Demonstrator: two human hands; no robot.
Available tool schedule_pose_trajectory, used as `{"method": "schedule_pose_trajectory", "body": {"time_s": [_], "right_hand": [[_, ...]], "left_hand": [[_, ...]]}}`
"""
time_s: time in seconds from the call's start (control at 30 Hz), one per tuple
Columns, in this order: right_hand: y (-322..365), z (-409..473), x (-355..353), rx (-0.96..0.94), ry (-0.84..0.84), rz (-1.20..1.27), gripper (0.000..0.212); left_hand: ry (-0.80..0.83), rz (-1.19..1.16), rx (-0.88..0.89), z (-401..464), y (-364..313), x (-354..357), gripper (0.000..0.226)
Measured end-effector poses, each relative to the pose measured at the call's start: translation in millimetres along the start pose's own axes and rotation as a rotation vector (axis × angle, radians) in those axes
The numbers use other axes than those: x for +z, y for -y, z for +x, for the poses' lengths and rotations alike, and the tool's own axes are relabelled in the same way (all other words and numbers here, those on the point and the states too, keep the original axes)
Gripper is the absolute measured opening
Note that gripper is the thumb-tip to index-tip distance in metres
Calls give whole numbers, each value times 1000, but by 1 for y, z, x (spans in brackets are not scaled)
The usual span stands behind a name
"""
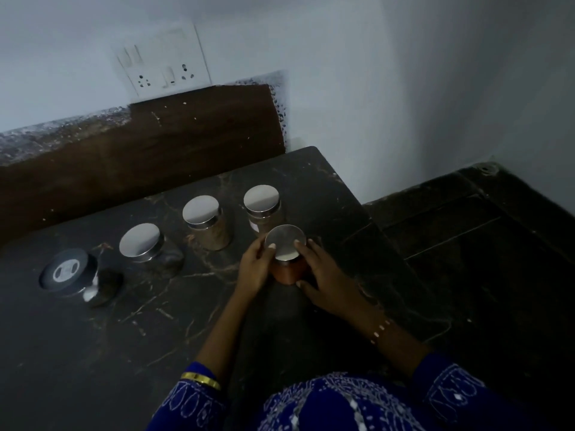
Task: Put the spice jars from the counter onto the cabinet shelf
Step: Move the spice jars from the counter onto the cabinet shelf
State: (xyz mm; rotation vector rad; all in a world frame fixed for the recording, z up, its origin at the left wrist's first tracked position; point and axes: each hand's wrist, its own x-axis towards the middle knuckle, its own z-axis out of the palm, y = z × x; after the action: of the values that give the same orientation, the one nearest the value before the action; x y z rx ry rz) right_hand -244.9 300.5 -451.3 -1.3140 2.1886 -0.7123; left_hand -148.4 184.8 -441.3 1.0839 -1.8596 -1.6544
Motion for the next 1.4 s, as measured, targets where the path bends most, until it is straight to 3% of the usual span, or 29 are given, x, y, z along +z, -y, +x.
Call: {"method": "schedule_pose_trajectory", "body": {"time_s": [0.07, 0.27, 0.53, 0.77, 0.9, 1.03, 1.17, 1.27, 1.4], "right_hand": [[-27, 15, -18, -80, 137, -44, 79], [-26, 31, -29, -19, -95, 4, 86], [-45, 38, -28, -72, -173, 110, 77], [-44, 43, -47, 44, -92, 391, 73], [-23, 40, -56, 104, 52, 660, 75], [4, 36, -58, 88, 156, 985, 60], [30, 39, -54, 54, 20, 1143, 44], [46, 41, -48, 87, -102, 1078, 41], [57, 41, -42, 133, -129, 925, 42]], "left_hand": [[-178, -16, -74, -9, 5, 33, 30], [-113, -69, -66, -34, 0, 64, 28], [-172, -137, -203, -32, 7, 59, 32], [-112, -85, -208, -16, 3, 36, 33], [-43, -108, -175, -15, -11, 23, 31], [35, -165, -175, -19, -26, -1, 27], [116, -343, -202, -29, -38, -13, 30], [130, -444, -217, -35, -40, -14, 30], [55, -417, -207, -38, -34, -17, 30]]}}
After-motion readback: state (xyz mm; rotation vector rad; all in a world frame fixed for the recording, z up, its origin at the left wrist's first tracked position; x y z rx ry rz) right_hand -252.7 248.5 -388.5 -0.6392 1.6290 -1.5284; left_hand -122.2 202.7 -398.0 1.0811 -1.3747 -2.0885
